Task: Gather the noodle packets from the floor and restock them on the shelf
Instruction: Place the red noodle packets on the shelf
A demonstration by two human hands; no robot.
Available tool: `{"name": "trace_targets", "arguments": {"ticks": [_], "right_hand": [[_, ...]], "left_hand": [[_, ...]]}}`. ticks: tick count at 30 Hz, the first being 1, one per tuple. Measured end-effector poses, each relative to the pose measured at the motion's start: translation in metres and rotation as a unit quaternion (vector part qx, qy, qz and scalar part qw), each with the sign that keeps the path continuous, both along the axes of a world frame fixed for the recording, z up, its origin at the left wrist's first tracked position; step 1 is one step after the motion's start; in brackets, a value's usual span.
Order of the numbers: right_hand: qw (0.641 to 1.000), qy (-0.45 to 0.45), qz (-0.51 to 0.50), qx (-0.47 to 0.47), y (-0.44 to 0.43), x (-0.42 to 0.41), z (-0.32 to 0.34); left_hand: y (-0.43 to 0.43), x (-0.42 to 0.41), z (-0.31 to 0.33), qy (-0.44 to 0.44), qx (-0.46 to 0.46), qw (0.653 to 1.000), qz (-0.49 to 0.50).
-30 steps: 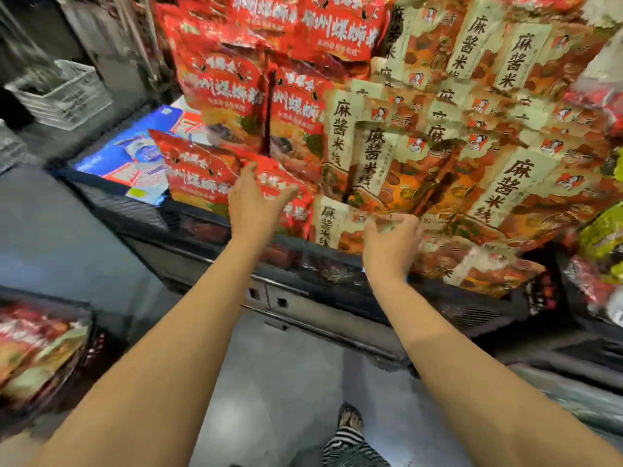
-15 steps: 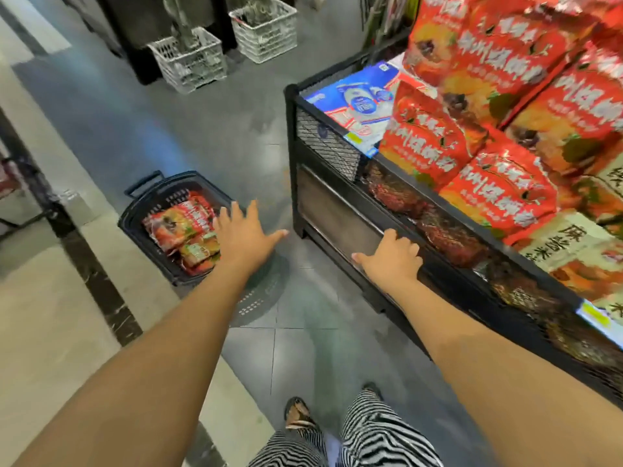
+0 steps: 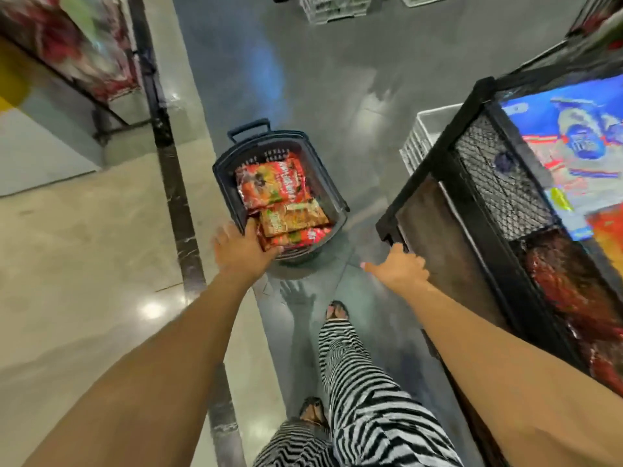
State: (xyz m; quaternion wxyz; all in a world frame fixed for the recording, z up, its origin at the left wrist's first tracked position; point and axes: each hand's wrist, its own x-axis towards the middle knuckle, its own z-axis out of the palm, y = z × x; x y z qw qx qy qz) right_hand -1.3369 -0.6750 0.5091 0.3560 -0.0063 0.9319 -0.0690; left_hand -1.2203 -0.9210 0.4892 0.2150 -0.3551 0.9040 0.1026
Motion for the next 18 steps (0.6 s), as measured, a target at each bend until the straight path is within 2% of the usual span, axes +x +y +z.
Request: {"name": "trace_targets", "arguments": {"ticks": [3, 9, 14, 18], "right_hand": [[0.999, -0.026, 0.025, -0.005, -0.039, -0.044, -0.014], [0.995, -0.092, 0.010, -0.029, -0.100, -0.109, -0.041], [0.989, -0.115, -0.058, -0.073, -0.153, -0.137, -0.071], [0.975, -0.141, -0.147, -0.091, -0.190, -0.152, -0.112]], "left_hand": [[-0.031, -0.026, -0.010, -0.018, 0.019, 1.000, 0.017], [-0.080, -0.059, -0.023, -0.033, 0.026, 0.999, 0.035], [-0.132, -0.096, -0.047, -0.072, 0.037, 0.997, 0.016], [-0.185, -0.149, -0.085, -0.073, 0.056, 0.994, -0.063]]}}
